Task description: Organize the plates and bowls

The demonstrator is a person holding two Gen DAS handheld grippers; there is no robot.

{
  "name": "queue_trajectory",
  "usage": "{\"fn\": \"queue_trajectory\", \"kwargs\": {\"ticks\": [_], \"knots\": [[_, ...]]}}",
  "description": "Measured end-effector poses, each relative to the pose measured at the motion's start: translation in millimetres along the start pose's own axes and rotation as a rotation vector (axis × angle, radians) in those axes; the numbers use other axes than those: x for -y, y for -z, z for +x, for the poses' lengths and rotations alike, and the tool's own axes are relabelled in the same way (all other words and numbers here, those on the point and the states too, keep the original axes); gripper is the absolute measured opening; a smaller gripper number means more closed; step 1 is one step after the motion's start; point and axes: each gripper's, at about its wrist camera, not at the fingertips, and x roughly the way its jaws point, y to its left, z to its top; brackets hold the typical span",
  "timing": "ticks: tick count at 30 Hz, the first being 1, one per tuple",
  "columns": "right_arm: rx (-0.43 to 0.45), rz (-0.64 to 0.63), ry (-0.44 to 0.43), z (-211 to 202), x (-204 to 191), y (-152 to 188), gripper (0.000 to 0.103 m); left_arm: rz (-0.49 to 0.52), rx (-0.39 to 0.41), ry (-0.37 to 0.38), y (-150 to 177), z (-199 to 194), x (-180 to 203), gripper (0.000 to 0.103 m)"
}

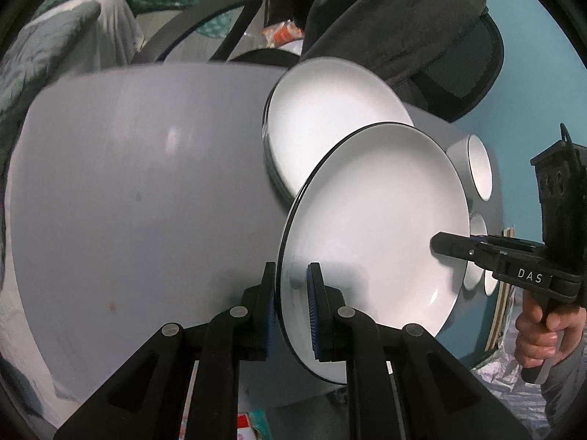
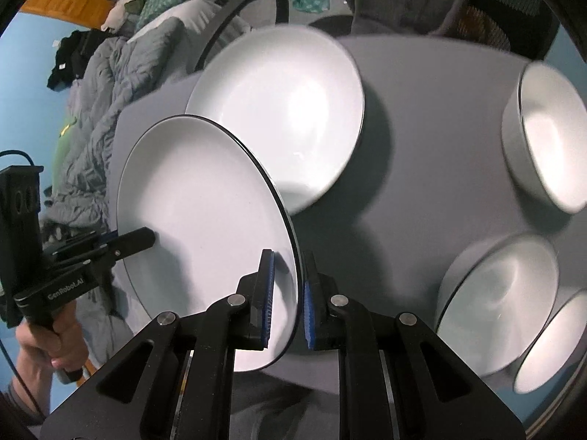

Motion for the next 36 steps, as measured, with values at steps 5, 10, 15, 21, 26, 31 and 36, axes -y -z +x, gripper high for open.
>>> {"fn": "queue_trajectory", "kwargs": {"ticks": [5,10,15,21,26,31,36], "knots": [[0.012,0.000,0.004,0.9,-1.5,-28.8,0.014,0.004,0.011,-0.011,-34.7,7.6,1.8,0.014],[-0.002,-0.001,0.014,10.9,3.6,-58.3,0.014,-0.005,0.003,-0.032,-55.0,18.0,-5.2,0.016],[-0.028,0.001,0.010,18.3,13.2,-79.8,0.014,-0.014,-0.010,-0.067,-71.9,36.3,3.9,0.018],[-0.054,0.029,-0.020,22.2,29.1,-95.8,0.015,0.004,-0.017,-0.106,-85.9,39.7,4.5,0.018],[-0.067,0.048,-0.033,25.3,30.4,-100.8,0.015,-0.004,-0.037,-0.141,-90.6,42.3,5.9,0.019],[-0.077,0.045,-0.014,26.6,29.9,-101.7,0.015,-0.010,-0.071,-0.170,-89.6,50.2,6.0,0.021],[-0.084,0.057,0.006,22.5,30.6,-105.7,0.016,0.033,-0.060,-0.220,-92.4,50.8,13.4,0.020]]}}
